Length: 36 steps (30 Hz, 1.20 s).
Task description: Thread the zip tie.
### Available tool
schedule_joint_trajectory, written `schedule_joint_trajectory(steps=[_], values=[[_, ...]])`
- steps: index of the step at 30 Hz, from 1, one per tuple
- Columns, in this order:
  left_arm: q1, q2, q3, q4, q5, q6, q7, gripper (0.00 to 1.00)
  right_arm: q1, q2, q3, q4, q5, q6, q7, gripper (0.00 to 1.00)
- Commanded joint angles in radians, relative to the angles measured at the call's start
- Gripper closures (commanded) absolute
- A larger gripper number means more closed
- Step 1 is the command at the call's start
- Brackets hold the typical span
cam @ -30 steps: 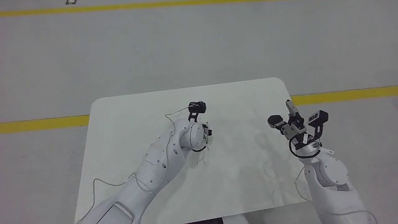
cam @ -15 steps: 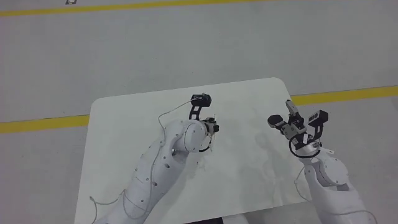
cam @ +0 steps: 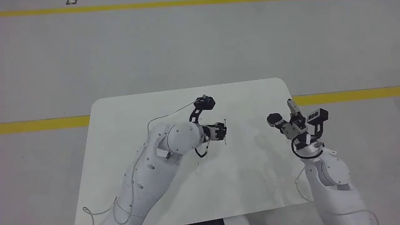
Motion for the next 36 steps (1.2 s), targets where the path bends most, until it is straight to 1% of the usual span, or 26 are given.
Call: schedule_joint_trajectory(steps=[1,2,3,4,6,8,10,11,12,13,20,21,22,24,25,28,29,32,34,36], values=[[-0.003,0.009,-0.036,0.028,-0.111,-0.062,-0.061,1.00,0.016,0.005,0.011,0.037,0.025,-0.027,0.147,0.00],[-0.004,0.012,-0.041,0.039,-0.145,-0.086,-0.087,1.00,0.023,0.008,0.012,0.052,0.034,-0.022,0.202,0.00],[-0.005,0.015,-0.053,0.048,-0.183,-0.110,-0.099,1.00,0.034,0.011,0.016,0.064,0.036,-0.022,0.266,0.00],[-0.004,0.018,-0.065,0.058,-0.210,-0.123,-0.105,1.00,0.045,0.015,0.022,0.079,0.035,-0.032,0.326,0.00],[-0.007,0.025,-0.073,0.072,-0.273,-0.169,-0.137,1.00,0.068,0.021,0.026,0.116,0.047,-0.040,0.444,0.00],[-0.011,0.032,-0.078,0.086,-0.310,-0.200,-0.158,1.00,0.088,0.025,0.027,0.151,0.060,-0.048,0.529,0.00],[-0.013,0.036,-0.078,0.096,-0.344,-0.219,-0.170,1.00,0.100,0.027,0.021,0.173,0.068,-0.053,0.583,0.00],[-0.014,0.038,-0.075,0.101,-0.380,-0.239,-0.189,1.00,0.106,0.027,0.013,0.179,0.076,-0.064,0.614,0.00],[-0.022,0.042,-0.070,0.113,-0.399,-0.260,-0.215,1.00,0.112,0.027,0.006,0.193,0.087,-0.073,0.647,0.00],[-0.025,0.043,-0.068,0.115,-0.389,-0.262,-0.218,1.00,0.115,0.028,0.008,0.194,0.081,-0.081,0.651,0.00],[-0.025,0.043,-0.068,0.115,-0.389,-0.262,-0.218,1.00,0.115,0.028,0.008,0.194,0.081,-0.081,0.651,0.00],[-0.018,0.045,-0.071,0.129,-0.398,-0.255,-0.184,1.00,0.116,0.027,0.005,0.192,0.078,-0.081,0.636,0.00],[-0.017,0.046,-0.071,0.138,-0.420,-0.252,-0.176,1.00,0.117,0.026,-0.004,0.185,0.061,-0.086,0.626,0.00],[-0.024,0.048,-0.077,0.158,-0.504,-0.264,-0.202,1.00,0.128,0.027,-0.021,0.179,0.000,-0.086,0.637,0.00],[-0.031,0.050,-0.081,0.173,-0.553,-0.265,-0.219,1.00,0.140,0.024,-0.029,0.179,-0.006,-0.086,0.650,0.00],[-0.045,0.055,-0.087,0.205,-0.644,-0.271,-0.250,1.00,0.171,0.017,-0.044,0.192,-0.044,-0.086,0.695,0.00],[-0.054,0.058,-0.086,0.216,-0.659,-0.276,-0.260,1.00,0.183,0.012,-0.050,0.204,-0.055,-0.086,0.705,0.00],[-0.065,0.064,-0.070,0.240,-0.712,-0.278,-0.265,1.00,0.221,0.000,-0.064,0.229,-0.086,-0.086,0.731,0.00],[-0.071,0.069,-0.057,0.261,-0.750,-0.265,-0.265,1.00,0.243,-0.010,-0.072,0.231,-0.089,-0.086,0.768,0.00],[-0.087,0.076,-0.045,0.277,-0.724,-0.276,-0.259,1.00,0.257,-0.023,-0.098,0.226,-0.042,-0.086,0.779,0.00]])
